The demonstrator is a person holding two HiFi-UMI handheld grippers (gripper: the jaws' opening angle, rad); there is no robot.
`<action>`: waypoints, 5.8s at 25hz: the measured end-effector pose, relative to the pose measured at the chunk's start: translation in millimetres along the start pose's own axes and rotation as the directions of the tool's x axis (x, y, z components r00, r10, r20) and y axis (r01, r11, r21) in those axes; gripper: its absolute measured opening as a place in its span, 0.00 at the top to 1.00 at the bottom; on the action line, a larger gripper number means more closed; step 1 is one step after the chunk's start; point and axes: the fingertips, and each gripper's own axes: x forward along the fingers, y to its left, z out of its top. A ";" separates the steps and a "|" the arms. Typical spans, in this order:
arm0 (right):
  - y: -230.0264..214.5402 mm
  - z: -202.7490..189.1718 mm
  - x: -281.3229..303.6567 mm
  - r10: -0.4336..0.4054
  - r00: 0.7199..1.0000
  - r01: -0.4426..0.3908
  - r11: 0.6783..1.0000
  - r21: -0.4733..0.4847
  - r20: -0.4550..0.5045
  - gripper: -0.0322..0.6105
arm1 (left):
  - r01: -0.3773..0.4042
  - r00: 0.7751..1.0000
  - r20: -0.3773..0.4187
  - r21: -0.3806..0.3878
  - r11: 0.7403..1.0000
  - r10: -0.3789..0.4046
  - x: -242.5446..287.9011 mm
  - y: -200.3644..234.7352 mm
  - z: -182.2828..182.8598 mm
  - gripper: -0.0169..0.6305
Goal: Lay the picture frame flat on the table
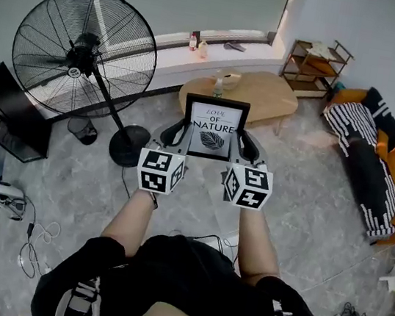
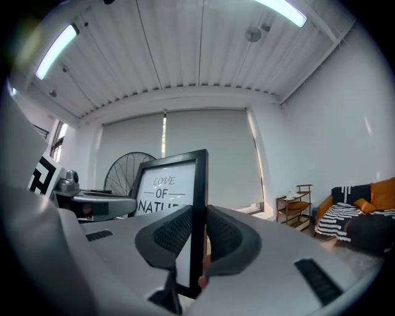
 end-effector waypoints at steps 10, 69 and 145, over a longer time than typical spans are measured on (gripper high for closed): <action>9.7 -2.6 36.8 0.006 1.000 -0.006 1.000 -0.010 -0.011 0.81 | 0.010 1.000 0.001 -0.006 1.000 -0.010 18.9 32.3 -3.7 0.84; -246.8 -48.7 612.1 0.123 0.977 -0.109 0.990 0.091 -0.172 0.81 | -0.063 0.982 -0.179 -0.043 0.997 0.055 596.6 247.3 -49.8 0.84; -285.8 -703.2 844.6 0.092 0.537 -0.054 0.996 0.075 -0.838 0.77 | -0.447 0.559 -0.829 -0.300 0.843 0.001 743.7 384.5 -711.4 0.81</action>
